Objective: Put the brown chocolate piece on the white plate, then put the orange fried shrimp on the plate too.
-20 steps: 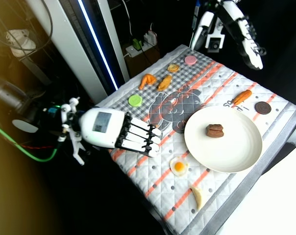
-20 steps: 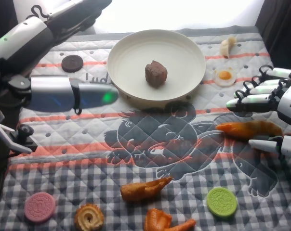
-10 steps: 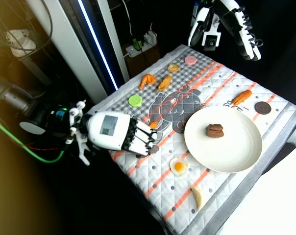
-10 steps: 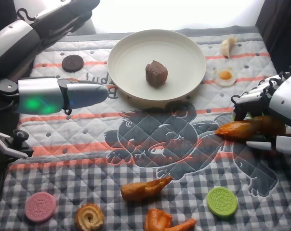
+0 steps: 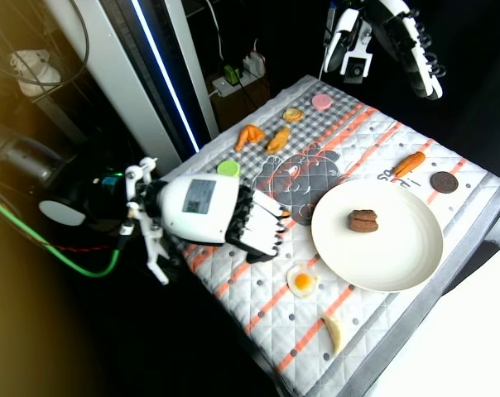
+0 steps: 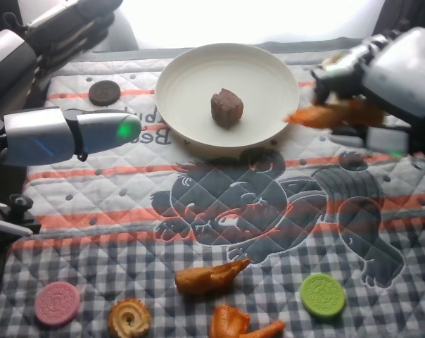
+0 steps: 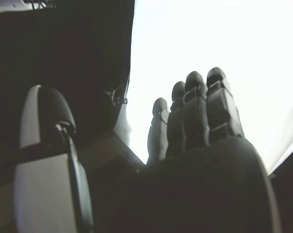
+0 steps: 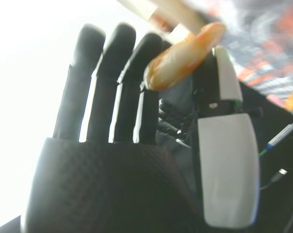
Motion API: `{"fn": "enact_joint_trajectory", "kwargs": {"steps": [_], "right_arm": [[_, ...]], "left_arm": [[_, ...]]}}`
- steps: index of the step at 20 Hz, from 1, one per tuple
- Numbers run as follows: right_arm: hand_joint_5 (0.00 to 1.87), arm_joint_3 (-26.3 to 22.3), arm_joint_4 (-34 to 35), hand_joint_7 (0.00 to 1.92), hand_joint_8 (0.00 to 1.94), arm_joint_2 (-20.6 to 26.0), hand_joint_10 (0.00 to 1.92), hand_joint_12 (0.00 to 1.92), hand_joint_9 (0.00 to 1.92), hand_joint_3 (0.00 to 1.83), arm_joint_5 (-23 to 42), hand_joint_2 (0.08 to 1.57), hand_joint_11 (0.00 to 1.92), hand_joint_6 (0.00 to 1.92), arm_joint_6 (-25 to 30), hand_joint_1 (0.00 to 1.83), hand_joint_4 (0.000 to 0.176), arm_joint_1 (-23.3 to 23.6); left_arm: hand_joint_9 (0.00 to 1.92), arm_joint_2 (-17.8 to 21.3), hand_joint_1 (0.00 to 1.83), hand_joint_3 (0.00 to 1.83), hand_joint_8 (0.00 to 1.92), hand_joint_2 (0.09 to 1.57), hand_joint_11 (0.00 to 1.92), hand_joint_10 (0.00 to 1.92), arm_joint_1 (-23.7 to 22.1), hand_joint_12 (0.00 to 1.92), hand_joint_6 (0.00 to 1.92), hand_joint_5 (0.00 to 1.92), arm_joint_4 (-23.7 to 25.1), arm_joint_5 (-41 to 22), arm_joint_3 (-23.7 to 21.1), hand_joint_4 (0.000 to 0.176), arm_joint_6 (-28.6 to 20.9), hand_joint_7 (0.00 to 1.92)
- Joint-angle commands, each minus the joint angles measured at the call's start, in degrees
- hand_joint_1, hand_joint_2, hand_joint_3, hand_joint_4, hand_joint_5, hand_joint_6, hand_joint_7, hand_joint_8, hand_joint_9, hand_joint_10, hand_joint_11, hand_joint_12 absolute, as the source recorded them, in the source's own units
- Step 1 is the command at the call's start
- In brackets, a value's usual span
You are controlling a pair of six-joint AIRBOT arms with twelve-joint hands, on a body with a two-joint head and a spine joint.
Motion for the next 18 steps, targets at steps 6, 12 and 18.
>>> {"fn": "enact_joint_trajectory", "kwargs": {"steps": [6,12,18], "right_arm": [[0.83,10.76,0.3,0.98,1.0,-10.45,1.14,1.29,0.94,0.0,-5.77,1.13,0.74,1.15,-0.78,1.33,0.0,12.81],[0.14,12.91,-3.67,0.41,0.1,-14.58,0.32,1.21,0.46,0.0,-10.87,0.95,0.25,0.02,-0.8,0.62,0.07,16.21],[0.0,7.62,-3.57,0.24,0.0,-9.62,0.01,0.95,0.27,0.0,-7.08,0.93,0.0,0.0,-0.79,0.52,0.129,14.94]], "left_arm": [[0.18,0.4,0.95,0.0,0.0,0.89,0.0,0.0,-0.46,0.51,0.0,0.19,1.02,-6.52,0.39,0.1,-0.6,0.2],[0.18,-0.52,0.96,0.0,0.0,0.88,0.0,0.0,-2.18,0.65,0.0,0.19,2.62,-5.36,1.35,0.116,-1.34,0.18],[0.16,0.51,0.89,0.0,0.0,0.88,0.0,0.0,-0.5,0.64,0.0,0.19,2.68,-9.51,1.0,0.097,-5.53,0.17]]}}
